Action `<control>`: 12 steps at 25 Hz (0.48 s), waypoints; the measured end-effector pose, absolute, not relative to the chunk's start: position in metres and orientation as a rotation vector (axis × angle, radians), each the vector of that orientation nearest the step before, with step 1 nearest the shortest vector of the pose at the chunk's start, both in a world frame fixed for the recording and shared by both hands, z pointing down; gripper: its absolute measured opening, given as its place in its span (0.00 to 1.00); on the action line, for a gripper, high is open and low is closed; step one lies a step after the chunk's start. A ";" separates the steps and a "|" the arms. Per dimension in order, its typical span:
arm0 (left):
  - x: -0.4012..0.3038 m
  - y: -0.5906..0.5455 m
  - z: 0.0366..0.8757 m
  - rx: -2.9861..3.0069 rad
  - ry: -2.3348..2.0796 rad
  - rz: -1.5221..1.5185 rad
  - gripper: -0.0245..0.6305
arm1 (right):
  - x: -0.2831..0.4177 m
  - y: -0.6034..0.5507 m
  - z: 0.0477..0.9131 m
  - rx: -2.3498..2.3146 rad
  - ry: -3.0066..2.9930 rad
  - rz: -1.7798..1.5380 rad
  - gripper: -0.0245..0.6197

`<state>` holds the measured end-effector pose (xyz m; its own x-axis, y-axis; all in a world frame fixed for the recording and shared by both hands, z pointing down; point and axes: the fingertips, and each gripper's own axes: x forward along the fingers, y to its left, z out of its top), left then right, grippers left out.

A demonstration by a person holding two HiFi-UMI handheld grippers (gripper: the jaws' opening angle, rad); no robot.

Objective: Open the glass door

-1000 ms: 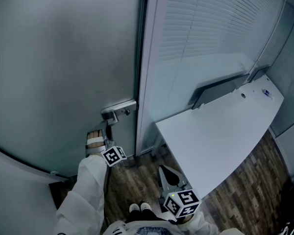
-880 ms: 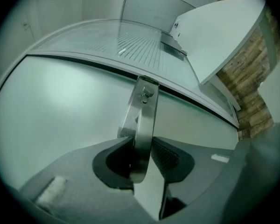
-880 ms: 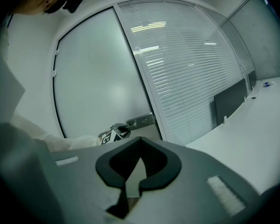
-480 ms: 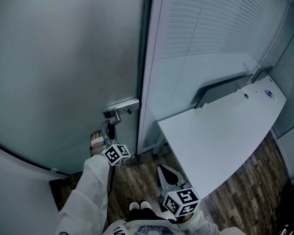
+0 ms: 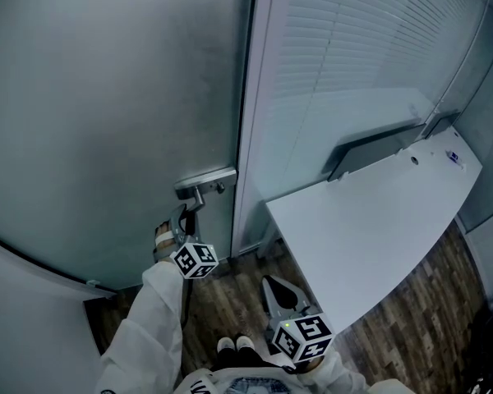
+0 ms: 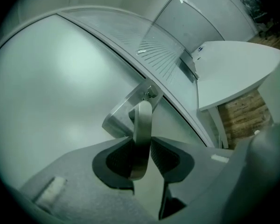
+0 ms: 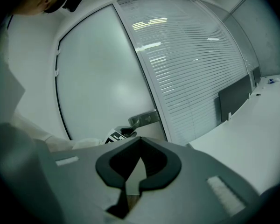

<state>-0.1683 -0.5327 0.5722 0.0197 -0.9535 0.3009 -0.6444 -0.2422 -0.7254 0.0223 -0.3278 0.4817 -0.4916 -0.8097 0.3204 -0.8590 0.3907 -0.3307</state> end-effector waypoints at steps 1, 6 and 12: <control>-0.168 -0.531 0.572 -1.914 1.624 -1.091 0.21 | 0.023 -0.327 0.482 1.523 -2.530 0.704 0.04; -0.164 -0.523 0.588 -1.906 1.621 -1.117 0.21 | 0.026 -0.323 0.495 1.511 -2.540 0.706 0.04; -0.162 -0.506 0.585 -1.876 1.619 -1.168 0.21 | 0.035 -0.312 0.490 1.495 -2.562 0.707 0.04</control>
